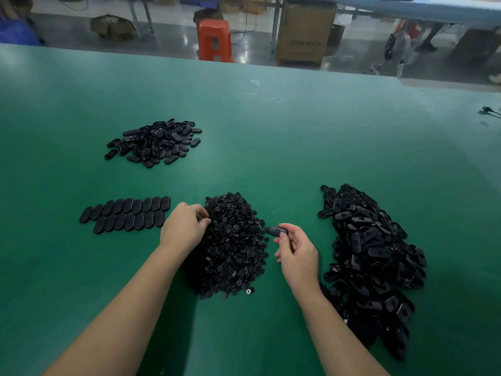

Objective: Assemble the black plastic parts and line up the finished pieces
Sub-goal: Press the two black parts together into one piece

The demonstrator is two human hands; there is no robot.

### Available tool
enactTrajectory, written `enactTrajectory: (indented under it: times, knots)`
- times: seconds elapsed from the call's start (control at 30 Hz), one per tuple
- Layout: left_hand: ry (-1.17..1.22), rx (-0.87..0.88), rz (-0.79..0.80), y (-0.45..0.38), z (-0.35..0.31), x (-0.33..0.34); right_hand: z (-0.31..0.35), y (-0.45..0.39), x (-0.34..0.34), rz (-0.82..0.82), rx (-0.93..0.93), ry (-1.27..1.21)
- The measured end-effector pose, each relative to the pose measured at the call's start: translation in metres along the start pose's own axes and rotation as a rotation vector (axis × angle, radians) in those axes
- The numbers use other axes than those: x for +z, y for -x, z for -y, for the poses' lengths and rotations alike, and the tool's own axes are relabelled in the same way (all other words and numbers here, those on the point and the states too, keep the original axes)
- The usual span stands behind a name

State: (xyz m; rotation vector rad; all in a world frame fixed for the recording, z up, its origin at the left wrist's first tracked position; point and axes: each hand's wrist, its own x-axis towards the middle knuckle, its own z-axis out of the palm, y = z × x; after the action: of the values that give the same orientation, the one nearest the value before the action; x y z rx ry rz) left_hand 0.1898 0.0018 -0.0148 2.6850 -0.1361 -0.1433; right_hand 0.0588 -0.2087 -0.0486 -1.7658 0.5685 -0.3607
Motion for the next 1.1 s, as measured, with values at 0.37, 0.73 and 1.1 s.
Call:
enactTrajectory:
  times: [0.37, 0.73, 1.1]
  knots:
    - [0.261, -0.018, 0.033, 0.0, 0.001, -0.005, 0.002, 0.001, 0.0, -0.002, -0.002, -0.008]
    - [1.139, -0.089, 0.374, 0.027, -0.048, 0.009, 0.004, 0.002, -0.001, -0.017, -0.008, -0.035]
    - [1.226, -0.196, 0.389, 0.03, -0.069, 0.024, 0.003, 0.001, -0.002, -0.017, 0.011, -0.05]
